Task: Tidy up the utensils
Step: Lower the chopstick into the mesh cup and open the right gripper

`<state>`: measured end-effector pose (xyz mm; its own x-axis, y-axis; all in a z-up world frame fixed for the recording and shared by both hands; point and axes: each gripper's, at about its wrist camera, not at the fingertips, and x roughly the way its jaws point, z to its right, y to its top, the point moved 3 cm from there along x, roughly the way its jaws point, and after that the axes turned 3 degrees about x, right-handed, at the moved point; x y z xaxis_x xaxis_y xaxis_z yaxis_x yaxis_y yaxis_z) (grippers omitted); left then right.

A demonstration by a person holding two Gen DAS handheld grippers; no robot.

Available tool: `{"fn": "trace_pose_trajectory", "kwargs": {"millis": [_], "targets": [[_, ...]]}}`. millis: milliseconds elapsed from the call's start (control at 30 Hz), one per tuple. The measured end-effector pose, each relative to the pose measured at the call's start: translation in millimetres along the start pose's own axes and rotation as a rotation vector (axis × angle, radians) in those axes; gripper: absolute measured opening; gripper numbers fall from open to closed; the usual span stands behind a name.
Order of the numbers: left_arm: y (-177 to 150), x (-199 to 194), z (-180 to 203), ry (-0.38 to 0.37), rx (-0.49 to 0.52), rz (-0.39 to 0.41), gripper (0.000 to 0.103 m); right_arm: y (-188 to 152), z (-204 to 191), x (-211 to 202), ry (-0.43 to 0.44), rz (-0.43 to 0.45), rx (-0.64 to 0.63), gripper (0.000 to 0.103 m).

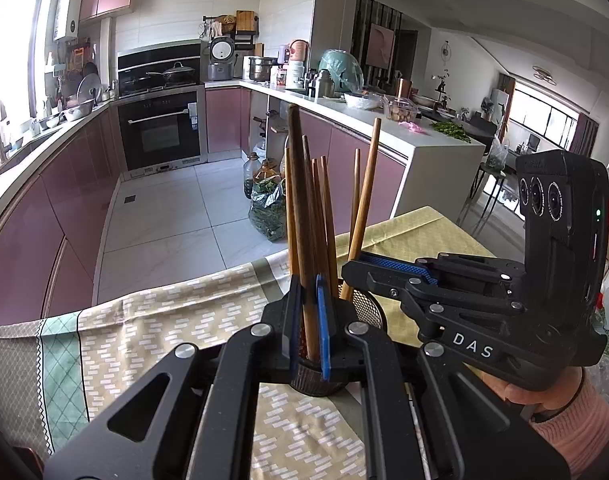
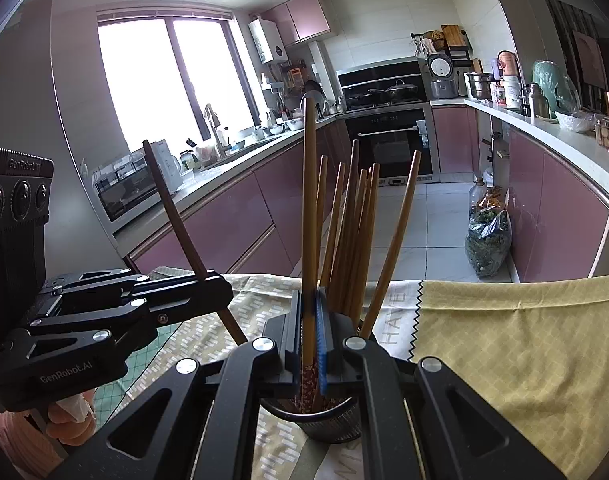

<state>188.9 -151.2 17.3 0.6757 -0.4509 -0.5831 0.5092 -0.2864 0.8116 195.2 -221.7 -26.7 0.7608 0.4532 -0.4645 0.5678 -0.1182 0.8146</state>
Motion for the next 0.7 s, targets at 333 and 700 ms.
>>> {"fn": "trace_pose_trajectory", "kwargs": {"millis": [333, 700], "targets": [[3.2, 19.4, -1.3, -0.008, -0.010, -0.021, 0.008, -2.9, 4.6, 6.4, -0.002, -0.020, 0.009, 0.006], [7.2, 50.4, -8.2, -0.023, -0.022, -0.070, 0.008, -3.1, 12.5, 13.2, -0.003, -0.039, 0.029, 0.006]]}}
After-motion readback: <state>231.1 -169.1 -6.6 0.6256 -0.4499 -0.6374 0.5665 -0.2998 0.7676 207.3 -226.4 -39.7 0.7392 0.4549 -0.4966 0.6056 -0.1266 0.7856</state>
